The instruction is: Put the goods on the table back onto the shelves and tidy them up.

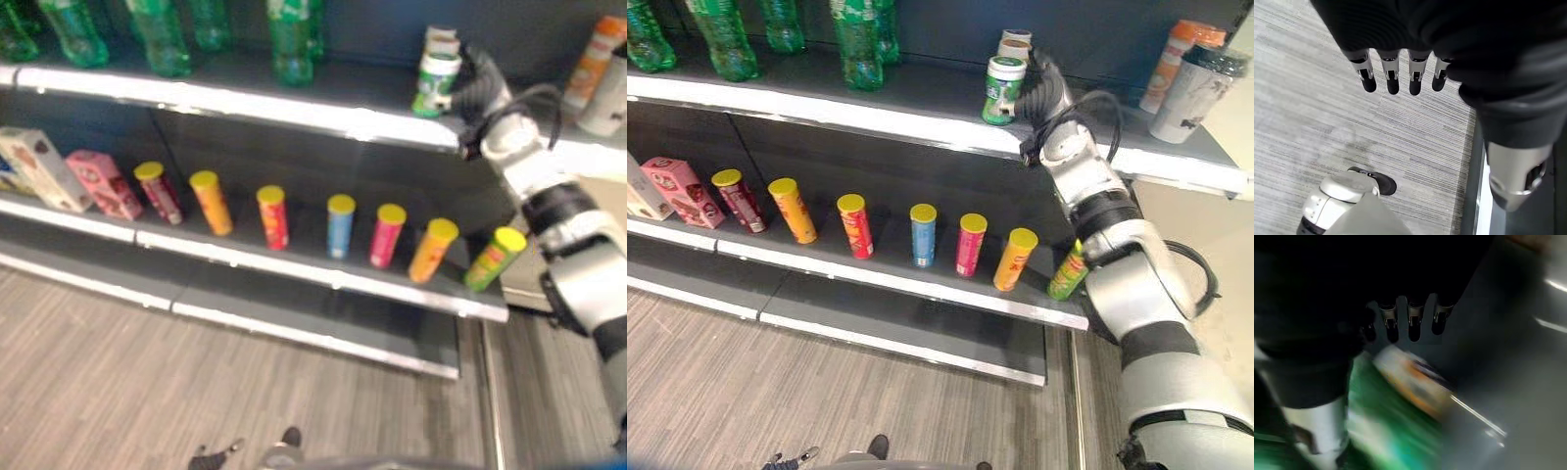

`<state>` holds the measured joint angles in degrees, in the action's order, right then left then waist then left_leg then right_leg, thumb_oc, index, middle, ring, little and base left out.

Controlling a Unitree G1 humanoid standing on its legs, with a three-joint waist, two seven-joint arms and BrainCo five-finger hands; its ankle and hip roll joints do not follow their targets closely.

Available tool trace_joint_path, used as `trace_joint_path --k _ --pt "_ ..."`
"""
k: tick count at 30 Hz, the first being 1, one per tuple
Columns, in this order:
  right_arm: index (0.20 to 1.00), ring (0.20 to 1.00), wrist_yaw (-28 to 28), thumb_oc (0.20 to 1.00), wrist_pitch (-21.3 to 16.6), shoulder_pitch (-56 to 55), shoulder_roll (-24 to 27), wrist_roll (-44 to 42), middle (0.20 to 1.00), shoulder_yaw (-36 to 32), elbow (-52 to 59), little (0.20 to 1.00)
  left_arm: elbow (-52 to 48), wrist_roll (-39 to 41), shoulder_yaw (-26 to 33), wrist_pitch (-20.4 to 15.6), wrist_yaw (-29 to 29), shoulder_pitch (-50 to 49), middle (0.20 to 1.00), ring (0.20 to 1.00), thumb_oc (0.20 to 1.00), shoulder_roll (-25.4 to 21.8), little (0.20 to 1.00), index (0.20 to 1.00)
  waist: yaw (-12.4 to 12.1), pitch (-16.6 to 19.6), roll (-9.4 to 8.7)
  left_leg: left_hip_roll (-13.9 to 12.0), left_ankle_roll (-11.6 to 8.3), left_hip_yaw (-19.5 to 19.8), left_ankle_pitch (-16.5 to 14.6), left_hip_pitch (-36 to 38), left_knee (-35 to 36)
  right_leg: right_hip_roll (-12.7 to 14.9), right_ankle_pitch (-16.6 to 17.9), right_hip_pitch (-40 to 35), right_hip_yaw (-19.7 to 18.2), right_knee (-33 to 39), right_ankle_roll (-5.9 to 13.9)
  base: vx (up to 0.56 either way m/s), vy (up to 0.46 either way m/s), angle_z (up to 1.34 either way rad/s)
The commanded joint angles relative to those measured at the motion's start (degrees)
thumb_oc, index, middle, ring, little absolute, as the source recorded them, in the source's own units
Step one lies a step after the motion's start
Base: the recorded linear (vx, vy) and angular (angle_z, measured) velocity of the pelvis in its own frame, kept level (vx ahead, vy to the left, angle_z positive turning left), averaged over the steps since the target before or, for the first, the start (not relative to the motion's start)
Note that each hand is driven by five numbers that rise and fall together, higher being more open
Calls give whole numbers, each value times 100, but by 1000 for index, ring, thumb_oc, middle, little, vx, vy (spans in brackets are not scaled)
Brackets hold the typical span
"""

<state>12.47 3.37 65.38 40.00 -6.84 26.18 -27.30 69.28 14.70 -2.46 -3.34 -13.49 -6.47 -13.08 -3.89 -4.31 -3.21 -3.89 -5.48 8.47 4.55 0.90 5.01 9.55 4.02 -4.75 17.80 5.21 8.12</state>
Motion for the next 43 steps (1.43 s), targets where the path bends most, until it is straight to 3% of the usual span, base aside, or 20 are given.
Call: trace_joint_path --k 1,2,3,6,8,10,13,14,15,16,18,20,23,26,27,28,29,30,37,43 --pt "1000 1000 538 1000 -512 -61 675 148 1000 -305 713 1000 360 -107 152 20 -186 337 1000 1000 1000 -144 1000 1000 101 -274 -288 -128 -78 -291 -749 224 -58 369 -354 -26 -310 -258 207 22 -5 -12" --pt "1000 1000 635 1000 -594 -519 915 227 1000 -712 1213 1000 375 -196 233 35 -201 362 1000 1000 1000 -118 1000 1000 140 -268 -271 -132 -73 -307 -760 234 -56 368 -363 -31 -314 -255 213 32 -7 -14" --pt "1000 1000 776 1000 -877 -1631 1150 190 1000 -1732 2261 1000 353 -305 315 35 -242 344 1000 1000 1000 -89 1000 1000 187 -253 -262 -142 -67 -341 -780 245 -50 375 -370 -18 -331 -239 227 31 -11 -11" --pt "1000 1000 562 1000 -1322 -2987 1012 -232 1000 -2708 3161 1000 304 -424 367 27 -190 278 1000 1000 1000 -50 1000 1000 218 -249 -242 -148 -63 -373 -796 265 -48 379 -377 -15 -328 -229 247 15 -3 -12" --pt "1000 1000 411 1000 -1447 -3408 946 -425 1000 -2937 3364 1000 279 -455 392 14 -151 259 1000 1000 1000 -40 1000 1000 229 -254 -232 -153 -63 -388 -806 282 -48 378 -381 -27 -333 -230 251 16 -5 -22" --pt "1000 1000 -620 1000 -1787 -4530 812 -1671 1000 -3382 3817 1000 216 -527 504 -74 98 183 1000 1000 1000 -149 1000 1000 251 -261 -222 -154 -71 -427 -815 293 -50 378 -388 -13 -333 -231 270 13 -16 -9" --pt "1000 1000 -1770 1000 -1815 -5383 315 -3337 1000 -3306 4055 1000 157 -595 529 -153 370 159 1000 1000 1000 -259 1000 1000 272 -299 -206 -163 -85 -454 -808 285 -52 389 -396 23 -354 -241 287 1 -4 -2" --pt "1000 1000 -1783 1000 -1814 -5401 312 -3347 1000 -3321 4060 1000 156 -596 523 -153 372 153 1000 1000 1000 -264 1000 1000 265 -293 -209 -164 -86 -454 -809 285 -52 389 -397 24 -354 -242 287 7 -14 -7" --pt "1000 1000 -2373 1000 -1526 -6003 201 -3878 1000 -3137 4201 1000 123 -683 571 -173 536 166 1000 1000 1000 -332 1000 1000 298 -308 -198 -171 -97 -490 -807 283 -51 400 -403 54 -383 -263 297 7 -9 -4" --pt "1000 1000 -2373 1000 -1525 -6005 201 -3878 1000 -3138 4202 1000 122 -683 570 -173 536 166 1000 1000 1000 -332 1000 1000 296 -307 -198 -171 -97 -491 -807 282 -51 400 -403 55 -384 -264 297 20 -18 3" --pt "1000 1000 -3259 1000 -984 -6888 -53 -4717 1000 -2764 4367 1000 77 -757 640 -218 718 188 1000 1000 1000 -402 1000 1000 383 -315 -173 -184 -115 -545 -807 295 -48 413 -407 90 -441 -275 307 15 -9 3" --pt "1000 1000 -3640 1000 -722 -7391 47 -4883 1000 -2471 4303 1000 -210 -788 481 -412 746 269 1000 1000 1000 -451 1000 1000 457 -316 -144 -195 -140 -590 -804 298 -51 417 -397 134 -487 -286 312 11 1 -6" --pt "1000 1000 -3822 1000 -410 -7547 500 -4452 1000 -1799 3773 1000 -500 -744 188 -316 923 584 1000 1000 1000 -340 1000 1000 578 -310 -103 -218 -175 -700 -798 334 -40 426 -362 171 -593 -272 321 -8 25 -14" --pt "1000 1000 -3889 1000 -207 -7550 783 -3515 1000 -1448 3053 1000 -698 -648 24 -240 1221 485 1000 1000 1000 -256 1000 1000 595 -350 -79 -228 -181 -736 -788 338 -40 428 -334 175 -611 -262 322 -38 17 -19" --pt "1000 1000 -3662 1000 -343 -7523 673 -2336 1000 -1268 2016 1000 -820 -692 -84 -370 1101 352 1000 1000 1000 -331 1000 1000 596 -403 -56 -227 -176 -731 -776 331 -46 431 -320 180 -598 -268 319 -53 9 -11" --pt "1000 1000 -3012 1000 -444 -7369 237 -1117 1000 -1182 757 1000 -979 -662 -222 -378 1037 362 1000 1000 1000 -364 1000 1000 590 -424 -41 -212 -153 -716 -785 324 -58 436 -314 177 -583 -273 320 -57 8 -6" --pt "1000 1000 -2594 1000 -397 -7203 -213 -679 1000 -1243 10 1000 -1036 -659 -310 -367 962 395 1000 1000 1000 -368 1000 1000 577 -417 -23 -200 -135 -700 -785 310 -71 440 -312 180 -572 -274 321 0 0 0" --pt "1000 1000 -1902 1000 -341 -6835 -1084 -167 1000 -1468 -1077 1000 -1111 -646 -361 -306 803 462 1000 1000 1000 -403 1000 1000 537 -424 -8 -180 -85 -679 -791 296 -94 442 -324 157 -560 -282 311 0 0 0" --pt "1000 1000 -1120 1000 -294 -6674 -2193 23 1000 -1972 -2905 1000 -992 -821 -342 -214 701 419 1000 1000 1000 -419 1000 1000 478 -382 -1 -135 2 -636 -890 368 -137 430 -396 37 -533 -288 293 7 -3 0" --pt "1000 1000 -1049 1000 -276 -6509 -2385 -142 1000 -2074 -3753 1000 -841 -853 -344 -202 759 419 1000 1000 1000 -387 1000 1000 453 -398 1 -119 12 -630 -926 408 -161 417 -423 -22 -513 -281 283 2 -2 2"
